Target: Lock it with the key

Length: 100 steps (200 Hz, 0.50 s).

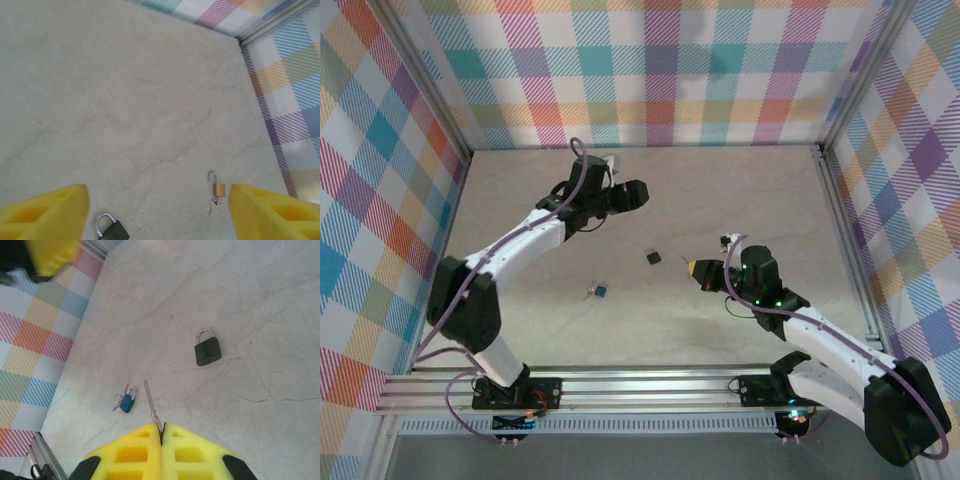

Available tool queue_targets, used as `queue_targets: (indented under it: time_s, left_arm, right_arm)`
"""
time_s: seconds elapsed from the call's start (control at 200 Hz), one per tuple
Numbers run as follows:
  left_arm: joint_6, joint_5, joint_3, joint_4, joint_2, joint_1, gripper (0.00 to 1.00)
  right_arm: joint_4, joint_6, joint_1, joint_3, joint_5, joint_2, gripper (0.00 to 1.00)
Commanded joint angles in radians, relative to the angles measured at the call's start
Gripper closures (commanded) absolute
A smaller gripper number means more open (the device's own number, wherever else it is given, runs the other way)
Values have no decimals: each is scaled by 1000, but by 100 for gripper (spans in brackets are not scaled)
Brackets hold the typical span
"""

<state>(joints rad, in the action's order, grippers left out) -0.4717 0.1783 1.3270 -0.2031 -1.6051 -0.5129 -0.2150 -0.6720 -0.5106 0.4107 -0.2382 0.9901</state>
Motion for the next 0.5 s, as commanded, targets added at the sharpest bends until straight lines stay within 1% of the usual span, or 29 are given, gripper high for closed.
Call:
queue_targets:
  time_s: [0.0,0.025,0.04,0.055,0.23,0.315,0.415,0.495]
  left_arm:
    - [92,-83,35,-160,78,-34,19]
    - [98,-91,41,-173,94,-38,12]
    - [102,-96,44,-181,102,-40,2]
    - [105,-100,48,-188,111,-43,0]
    - [134,-136,36,-232,218,-53,0]
    - [170,-178,20,-258,274,-53,0]
    - [211,-258,-45,-240,367,-53,0]
    - [238,-316,-145,-182,445,-53,0]
  right_arm:
    - [3,-6,0,60,9,56,100]
    - [4,-7,0,71,5,72,100]
    - [5,-7,0,77,3,81,100]
    - [7,-7,0,84,1,90,100]
    - [40,10,0,154,3,174,100]
    - [50,17,0,174,19,200,100]
    - [61,22,0,199,39,237,100]
    - [63,19,0,221,44,277,100]
